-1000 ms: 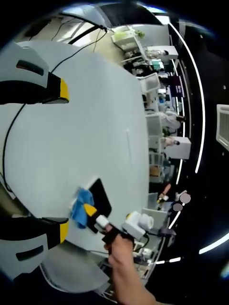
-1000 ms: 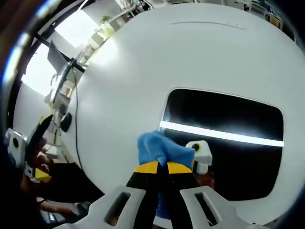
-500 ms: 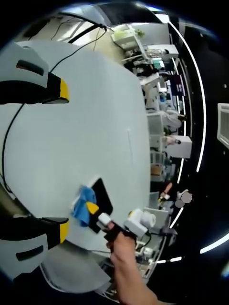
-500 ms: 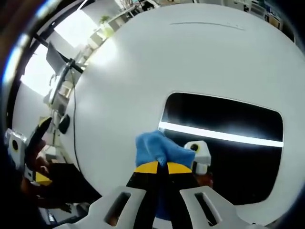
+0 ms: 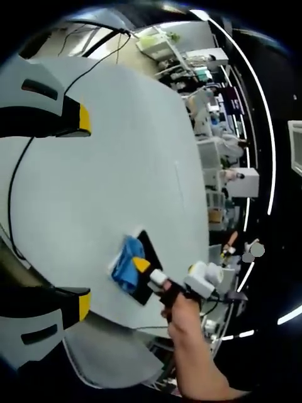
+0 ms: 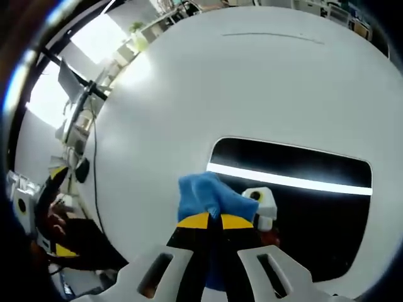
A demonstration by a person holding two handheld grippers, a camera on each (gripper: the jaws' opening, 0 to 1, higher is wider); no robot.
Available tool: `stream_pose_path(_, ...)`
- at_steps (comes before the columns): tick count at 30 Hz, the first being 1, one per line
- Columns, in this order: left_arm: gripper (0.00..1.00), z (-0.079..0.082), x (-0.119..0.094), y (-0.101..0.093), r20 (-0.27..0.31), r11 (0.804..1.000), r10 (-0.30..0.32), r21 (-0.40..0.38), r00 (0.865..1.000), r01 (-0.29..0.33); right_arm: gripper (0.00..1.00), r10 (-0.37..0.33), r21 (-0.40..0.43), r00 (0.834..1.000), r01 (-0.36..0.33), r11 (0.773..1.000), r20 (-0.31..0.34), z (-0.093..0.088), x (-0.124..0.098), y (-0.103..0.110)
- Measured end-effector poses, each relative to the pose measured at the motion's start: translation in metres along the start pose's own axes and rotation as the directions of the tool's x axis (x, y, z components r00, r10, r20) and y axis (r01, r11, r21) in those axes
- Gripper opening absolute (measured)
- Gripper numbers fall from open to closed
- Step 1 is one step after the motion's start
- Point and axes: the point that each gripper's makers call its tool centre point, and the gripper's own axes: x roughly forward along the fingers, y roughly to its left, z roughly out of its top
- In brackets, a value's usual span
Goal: Wipe the mirror surface with the cleaning cloth until all visible marks leave the cleaned area.
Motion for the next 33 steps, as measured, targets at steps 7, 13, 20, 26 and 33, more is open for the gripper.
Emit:
stream_pose_path(7,1.00,0.008,-0.003,-0.004,0.079,0.999,-0.037,-0.023,0.996,0.039,0.00,-0.007,-0.002,1.000,0.007,1.000,0.003,0.009,0.003,-0.002)
stream_pose_path(13,1.00,-0.004,-0.005,-0.008,0.033,0.998,-0.064,0.020,0.997,0.064,0.00,-0.013,-0.001,1.000,0.013,1.000,0.008,0.021,0.005,-0.005)
stream_pose_path(20,1.00,-0.011,-0.003,-0.007,0.028,0.998,-0.068,0.008,0.997,0.068,0.00,-0.020,-0.014,1.000,0.021,1.000,0.017,0.034,0.009,-0.009)
stream_pose_path(26,1.00,-0.015,0.001,0.003,0.004,0.999,-0.036,0.004,0.999,0.036,0.00,-0.024,-0.027,0.999,0.024,0.999,0.026,0.050,0.014,-0.014)
stream_pose_path(33,1.00,-0.016,0.002,0.009,0.000,0.999,-0.010,-0.032,1.000,0.010,0.00,-0.034,-0.043,0.999,0.035,0.998,0.021,0.058,0.016,-0.015)
